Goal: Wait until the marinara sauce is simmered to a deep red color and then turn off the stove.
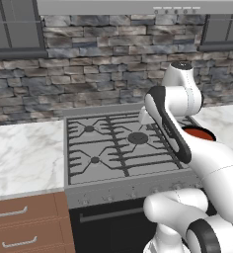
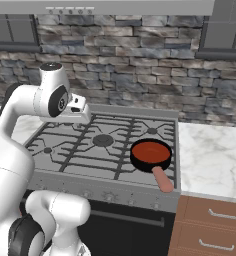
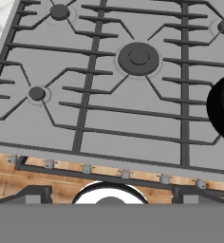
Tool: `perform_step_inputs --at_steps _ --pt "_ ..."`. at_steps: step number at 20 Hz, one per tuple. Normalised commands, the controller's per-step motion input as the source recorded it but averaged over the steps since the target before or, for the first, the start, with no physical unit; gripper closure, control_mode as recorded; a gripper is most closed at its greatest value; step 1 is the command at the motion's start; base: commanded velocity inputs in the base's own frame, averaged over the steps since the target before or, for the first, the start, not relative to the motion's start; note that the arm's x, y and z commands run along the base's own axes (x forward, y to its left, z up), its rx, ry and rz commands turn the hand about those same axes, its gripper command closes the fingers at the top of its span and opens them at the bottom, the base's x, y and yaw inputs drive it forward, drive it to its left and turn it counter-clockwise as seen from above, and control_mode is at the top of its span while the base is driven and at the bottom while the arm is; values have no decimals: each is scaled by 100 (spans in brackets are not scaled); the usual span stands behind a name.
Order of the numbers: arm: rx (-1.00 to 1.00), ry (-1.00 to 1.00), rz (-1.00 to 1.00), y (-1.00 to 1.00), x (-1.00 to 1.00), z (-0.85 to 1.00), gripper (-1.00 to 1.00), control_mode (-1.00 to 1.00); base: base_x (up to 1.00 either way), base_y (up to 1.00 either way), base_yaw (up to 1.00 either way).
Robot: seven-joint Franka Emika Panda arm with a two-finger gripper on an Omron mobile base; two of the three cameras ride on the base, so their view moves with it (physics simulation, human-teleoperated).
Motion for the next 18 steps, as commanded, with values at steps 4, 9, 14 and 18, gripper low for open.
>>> perform_step_inputs --at_steps 4,9,14,18 --pt "0 0 0 0 0 0 -100 -100 0 0 0" --pt "0 0 0 0 0 0 -100 -100 0 0 0" --pt "0 0 0 0 0 0 -100 -100 0 0 0" --pt "0 0 0 0 0 0 -100 -100 0 0 0"
